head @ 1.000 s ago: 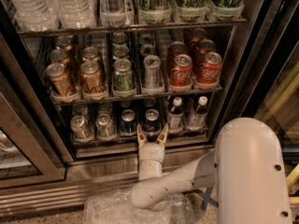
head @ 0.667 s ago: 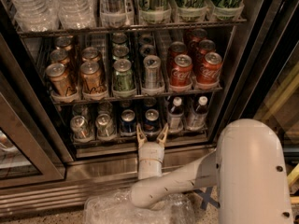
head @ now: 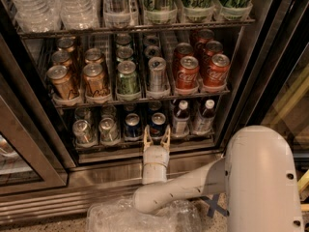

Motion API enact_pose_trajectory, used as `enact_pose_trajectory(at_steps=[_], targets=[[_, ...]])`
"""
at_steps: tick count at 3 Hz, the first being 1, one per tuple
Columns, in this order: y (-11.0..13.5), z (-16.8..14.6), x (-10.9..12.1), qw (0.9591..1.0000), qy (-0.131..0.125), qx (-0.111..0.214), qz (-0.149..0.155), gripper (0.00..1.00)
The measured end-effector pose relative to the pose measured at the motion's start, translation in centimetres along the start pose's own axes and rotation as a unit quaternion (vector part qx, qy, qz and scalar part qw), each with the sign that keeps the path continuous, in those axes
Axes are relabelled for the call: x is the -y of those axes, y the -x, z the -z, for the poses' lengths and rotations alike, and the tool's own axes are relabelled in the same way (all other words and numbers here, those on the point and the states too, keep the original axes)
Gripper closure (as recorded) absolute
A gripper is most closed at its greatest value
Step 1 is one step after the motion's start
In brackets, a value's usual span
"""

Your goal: Pick pepsi can from bottom shelf of fridge

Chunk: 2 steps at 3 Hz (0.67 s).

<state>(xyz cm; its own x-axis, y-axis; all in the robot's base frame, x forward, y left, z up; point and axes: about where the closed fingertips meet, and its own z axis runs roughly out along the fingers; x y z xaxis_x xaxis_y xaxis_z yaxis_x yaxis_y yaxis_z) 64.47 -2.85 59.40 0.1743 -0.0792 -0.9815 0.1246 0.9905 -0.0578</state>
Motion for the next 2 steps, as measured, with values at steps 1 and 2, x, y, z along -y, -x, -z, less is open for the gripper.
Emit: enact_pose_trajectory(at_steps=[1,2], targets=[[0.06,-0.62,0.12,1.0,-0.007,0.004,-0.001,0.4],[0.08,-1.16,-0.2,0.9999,-0.008,0.006,-0.008,0.4]])
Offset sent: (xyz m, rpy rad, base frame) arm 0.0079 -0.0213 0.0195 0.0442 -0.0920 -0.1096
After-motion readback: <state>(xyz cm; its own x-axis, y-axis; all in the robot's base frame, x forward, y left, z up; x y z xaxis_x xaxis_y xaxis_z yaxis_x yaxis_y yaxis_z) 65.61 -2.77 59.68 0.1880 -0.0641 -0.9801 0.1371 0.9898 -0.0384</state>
